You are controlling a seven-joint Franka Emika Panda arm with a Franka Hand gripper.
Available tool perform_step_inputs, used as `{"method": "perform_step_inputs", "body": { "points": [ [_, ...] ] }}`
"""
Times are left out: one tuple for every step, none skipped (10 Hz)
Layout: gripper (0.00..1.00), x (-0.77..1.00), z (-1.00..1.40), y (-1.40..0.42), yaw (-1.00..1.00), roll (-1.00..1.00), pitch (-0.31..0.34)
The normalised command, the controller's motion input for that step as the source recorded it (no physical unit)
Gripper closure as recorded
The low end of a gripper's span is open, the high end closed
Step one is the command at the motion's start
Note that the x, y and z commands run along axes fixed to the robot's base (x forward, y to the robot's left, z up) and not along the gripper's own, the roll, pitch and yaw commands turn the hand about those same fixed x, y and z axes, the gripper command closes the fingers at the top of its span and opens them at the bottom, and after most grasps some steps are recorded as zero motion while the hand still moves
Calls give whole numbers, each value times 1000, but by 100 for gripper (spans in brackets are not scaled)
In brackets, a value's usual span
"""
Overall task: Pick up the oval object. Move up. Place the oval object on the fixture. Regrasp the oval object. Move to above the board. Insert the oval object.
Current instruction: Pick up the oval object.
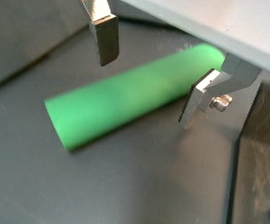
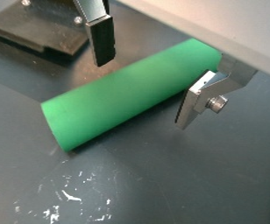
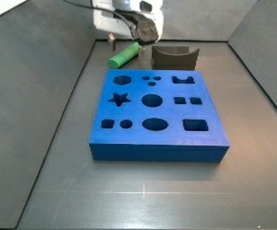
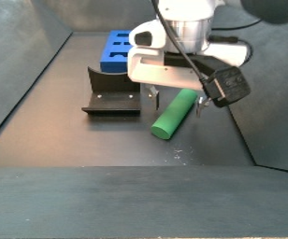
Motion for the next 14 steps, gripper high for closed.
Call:
{"method": "perform_step_inputs", "body": {
  "points": [
    [0, 69, -357, -129, 0, -297, -256],
    [0, 31, -320, -171, 0, -324, -239],
    [0, 23, -360, -126, 20, -326, -186],
    [0, 0, -511, 0, 0, -234, -203],
    [0, 0, 0, 0, 0, 0, -10],
    [0, 0, 0, 0, 0, 0, -10],
    [100, 0, 0, 0, 0, 0, 0],
    [100, 0, 0, 0, 0, 0, 0],
    [100, 0, 0, 0, 0, 0, 0],
    [100, 0, 0, 0, 0, 0, 0],
    [100, 0, 0, 0, 0, 0, 0],
    [100, 0, 0, 0, 0, 0, 0],
    [100, 0, 0, 0, 0, 0, 0],
    [100, 0, 0, 0, 0, 0, 0]
  ]
}}
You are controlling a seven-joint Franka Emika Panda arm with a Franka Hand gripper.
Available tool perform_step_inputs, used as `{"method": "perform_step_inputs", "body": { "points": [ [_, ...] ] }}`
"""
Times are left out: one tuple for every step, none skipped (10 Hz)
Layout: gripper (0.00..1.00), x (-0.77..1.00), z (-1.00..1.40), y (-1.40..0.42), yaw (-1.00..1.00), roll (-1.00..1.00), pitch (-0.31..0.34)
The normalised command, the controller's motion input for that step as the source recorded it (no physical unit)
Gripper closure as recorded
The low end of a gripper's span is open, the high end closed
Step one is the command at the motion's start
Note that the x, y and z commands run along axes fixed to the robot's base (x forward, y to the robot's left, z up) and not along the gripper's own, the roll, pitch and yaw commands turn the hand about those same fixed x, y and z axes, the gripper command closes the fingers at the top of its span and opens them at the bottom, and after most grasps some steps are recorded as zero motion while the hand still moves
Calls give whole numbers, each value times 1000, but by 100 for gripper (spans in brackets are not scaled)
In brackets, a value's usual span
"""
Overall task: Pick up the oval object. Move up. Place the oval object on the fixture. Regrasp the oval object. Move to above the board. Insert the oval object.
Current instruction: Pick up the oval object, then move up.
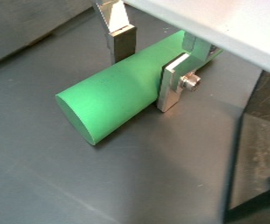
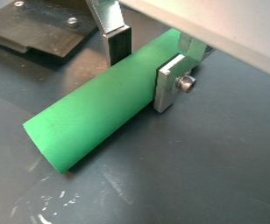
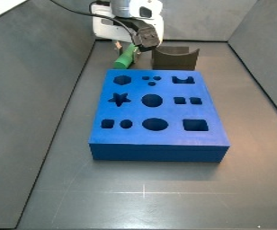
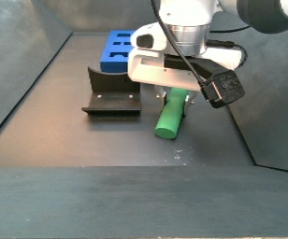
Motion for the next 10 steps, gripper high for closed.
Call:
{"method": "perform_step_inputs", "body": {
  "points": [
    [100, 0, 0, 0, 0, 0, 0],
    [100, 0, 0, 0, 0, 0, 0],
    [100, 0, 0, 0, 0, 0, 0],
    [100, 0, 0, 0, 0, 0, 0],
    [100, 0, 0, 0, 0, 0, 0],
    [100, 0, 833, 0, 0, 0, 0],
    [100, -34, 787, -38, 1, -5, 27],
    [100, -49, 689, -29, -2, 4, 46],
    [100, -27, 521, -8, -11, 25, 65],
    [100, -18, 375, 0, -18, 42, 70]
  ]
}}
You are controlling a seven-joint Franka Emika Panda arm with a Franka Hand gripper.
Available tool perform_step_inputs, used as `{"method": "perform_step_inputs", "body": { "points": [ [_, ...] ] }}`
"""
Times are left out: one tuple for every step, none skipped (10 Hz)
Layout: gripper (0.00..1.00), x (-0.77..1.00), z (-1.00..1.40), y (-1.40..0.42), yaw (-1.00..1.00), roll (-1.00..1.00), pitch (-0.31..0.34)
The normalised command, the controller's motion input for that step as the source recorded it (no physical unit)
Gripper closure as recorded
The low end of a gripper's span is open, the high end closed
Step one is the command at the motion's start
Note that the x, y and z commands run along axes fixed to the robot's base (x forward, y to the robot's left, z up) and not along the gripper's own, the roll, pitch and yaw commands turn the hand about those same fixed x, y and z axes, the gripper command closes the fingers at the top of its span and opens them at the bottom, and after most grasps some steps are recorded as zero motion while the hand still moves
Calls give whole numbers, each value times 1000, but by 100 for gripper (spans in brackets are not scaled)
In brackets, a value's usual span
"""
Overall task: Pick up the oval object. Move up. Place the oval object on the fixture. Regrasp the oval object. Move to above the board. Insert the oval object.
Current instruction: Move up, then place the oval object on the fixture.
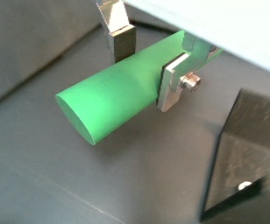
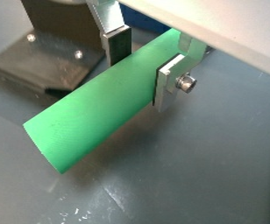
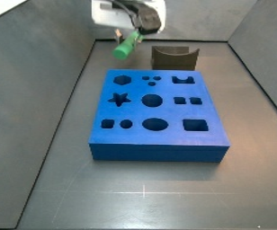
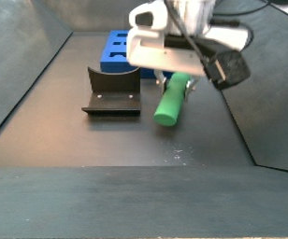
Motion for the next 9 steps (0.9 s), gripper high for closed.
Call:
{"method": "perform_step_inputs", "body": {
  "points": [
    [100, -17, 275, 1, -22, 54, 70],
    [100, 0, 1000, 0, 0, 0, 0],
    [100, -5, 1000, 1, 3, 8, 10],
    [100, -14, 1000, 3, 0, 15, 22],
    [100, -16, 1000, 5, -4, 24, 22],
    [100, -23, 1000, 5, -19, 50, 31],
    [100, -27, 1000, 6, -23, 60, 35],
    [100, -31, 1000, 5, -19, 75, 38],
    [100, -33, 1000, 7, -8, 87, 43]
  ]
}}
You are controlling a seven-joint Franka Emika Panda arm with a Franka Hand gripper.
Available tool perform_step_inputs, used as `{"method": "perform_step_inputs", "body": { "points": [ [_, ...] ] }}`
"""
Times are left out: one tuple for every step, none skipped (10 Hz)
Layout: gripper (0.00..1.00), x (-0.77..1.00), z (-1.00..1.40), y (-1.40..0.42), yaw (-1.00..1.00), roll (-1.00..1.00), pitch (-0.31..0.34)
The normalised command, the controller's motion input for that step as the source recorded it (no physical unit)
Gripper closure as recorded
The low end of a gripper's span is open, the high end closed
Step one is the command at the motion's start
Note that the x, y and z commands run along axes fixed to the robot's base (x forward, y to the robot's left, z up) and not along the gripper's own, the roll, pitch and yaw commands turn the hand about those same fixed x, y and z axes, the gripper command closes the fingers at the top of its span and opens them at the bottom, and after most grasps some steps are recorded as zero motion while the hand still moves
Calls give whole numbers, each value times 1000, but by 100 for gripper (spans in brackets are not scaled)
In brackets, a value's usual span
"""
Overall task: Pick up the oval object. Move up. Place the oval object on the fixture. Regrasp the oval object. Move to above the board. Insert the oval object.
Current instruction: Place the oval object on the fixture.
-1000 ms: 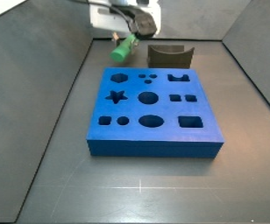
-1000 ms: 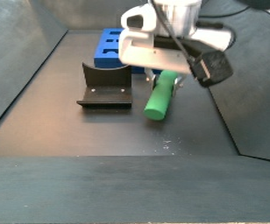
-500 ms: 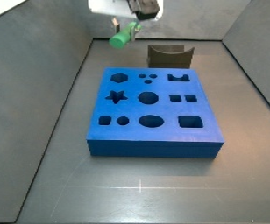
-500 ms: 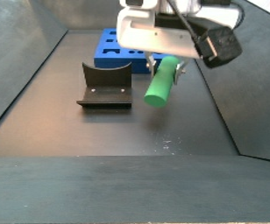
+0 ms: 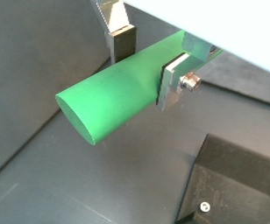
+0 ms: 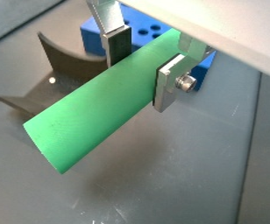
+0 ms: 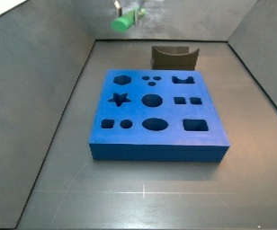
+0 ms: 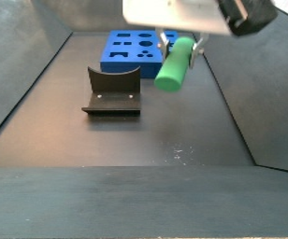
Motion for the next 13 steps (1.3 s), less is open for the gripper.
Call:
{"method": "perform_step_inputs", "body": {
  "points": [
    [100, -31, 876, 6, -4, 98, 50],
    [100, -25, 726, 5, 3, 105, 56],
    [100, -18, 574, 4, 10, 109, 66],
    [100, -6, 372, 5, 19, 113, 78],
    [100, 0, 220, 3, 22, 102, 87],
    [100, 465, -1000, -438, 1000, 271, 252],
    [100, 452, -1000, -400, 1000, 285, 253],
    [100, 478, -1000, -326, 1000, 349, 263],
    [100, 498, -1000, -251, 672, 300, 168],
    [100, 500, -1000, -243, 521, 265, 117],
    [100, 319, -713, -125, 253, 224, 24],
    [100, 233, -586, -84, 178, 210, -2],
    [100, 82, -331, -48, 95, 184, -38]
  ]
}}
